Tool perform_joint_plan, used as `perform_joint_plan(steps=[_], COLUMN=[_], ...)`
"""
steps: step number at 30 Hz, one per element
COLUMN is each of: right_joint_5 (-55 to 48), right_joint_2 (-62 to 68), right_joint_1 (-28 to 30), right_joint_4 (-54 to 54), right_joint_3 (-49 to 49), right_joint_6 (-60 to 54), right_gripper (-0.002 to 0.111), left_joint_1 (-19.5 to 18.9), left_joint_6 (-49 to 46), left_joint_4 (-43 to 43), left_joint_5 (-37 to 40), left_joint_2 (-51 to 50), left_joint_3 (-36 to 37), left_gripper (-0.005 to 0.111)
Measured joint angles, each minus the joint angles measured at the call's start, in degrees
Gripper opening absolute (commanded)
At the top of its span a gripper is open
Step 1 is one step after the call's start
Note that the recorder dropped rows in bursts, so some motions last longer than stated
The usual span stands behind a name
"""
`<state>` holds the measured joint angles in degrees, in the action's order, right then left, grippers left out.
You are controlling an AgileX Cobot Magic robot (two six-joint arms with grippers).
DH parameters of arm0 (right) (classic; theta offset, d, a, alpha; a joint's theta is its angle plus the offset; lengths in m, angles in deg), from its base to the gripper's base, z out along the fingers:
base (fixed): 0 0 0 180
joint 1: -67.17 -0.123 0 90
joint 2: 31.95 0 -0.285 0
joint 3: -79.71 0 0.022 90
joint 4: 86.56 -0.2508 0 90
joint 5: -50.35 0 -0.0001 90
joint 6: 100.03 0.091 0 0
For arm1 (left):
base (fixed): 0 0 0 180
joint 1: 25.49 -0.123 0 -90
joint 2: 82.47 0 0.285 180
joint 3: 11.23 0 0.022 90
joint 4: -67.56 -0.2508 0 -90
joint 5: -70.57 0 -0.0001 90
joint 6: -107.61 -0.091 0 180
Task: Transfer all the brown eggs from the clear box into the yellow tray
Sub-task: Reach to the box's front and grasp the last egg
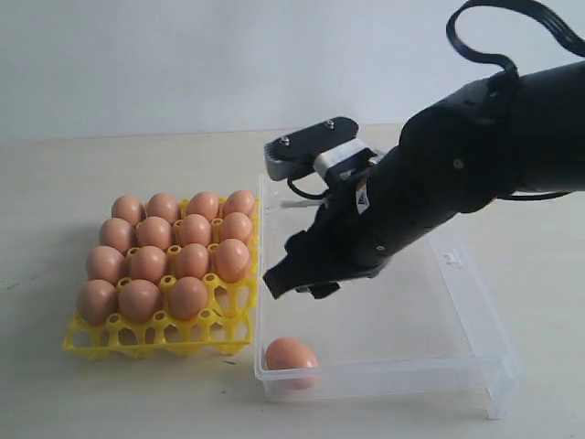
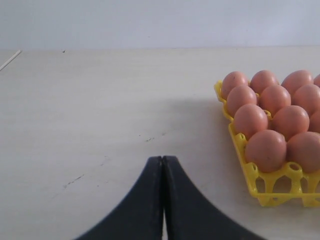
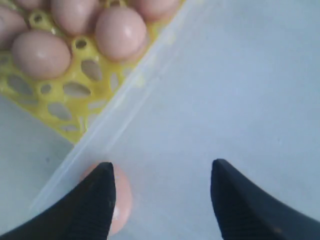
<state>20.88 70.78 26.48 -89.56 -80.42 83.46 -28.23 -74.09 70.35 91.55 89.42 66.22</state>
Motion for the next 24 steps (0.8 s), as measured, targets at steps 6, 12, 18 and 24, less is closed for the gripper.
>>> perform_joint_plan(steps=[6,12,18,24], right_joint_5=[-7.1,-7.9,-8.3,-8.5], right_joint_2=[5.0,8.8,11.7,15.9], right_joint_1=[3.2,3.3,3.3,3.3], right_joint_4=[-22.6,-29.2,-29.6,-29.6], right_joint_3=[-0.2,-1.2,-2.4,-4.8], right_joint_6=[-18.6,-26.3,-28.7,-30.6], right_gripper=[0.055,0.055,0.055,0.053], left_joint_1=[0.0,0.0,0.0,0.0], left_joint_6=[0.0,0.0,0.0,0.0], left_joint_4=[0.0,0.0,0.0,0.0], left_joint_5=[0.0,0.0,0.0,0.0], left_joint_2=[0.0,0.0,0.0,0.0], left_joint_3=[0.0,0.0,0.0,0.0], left_gripper=[0.000,0.000,0.000,0.000])
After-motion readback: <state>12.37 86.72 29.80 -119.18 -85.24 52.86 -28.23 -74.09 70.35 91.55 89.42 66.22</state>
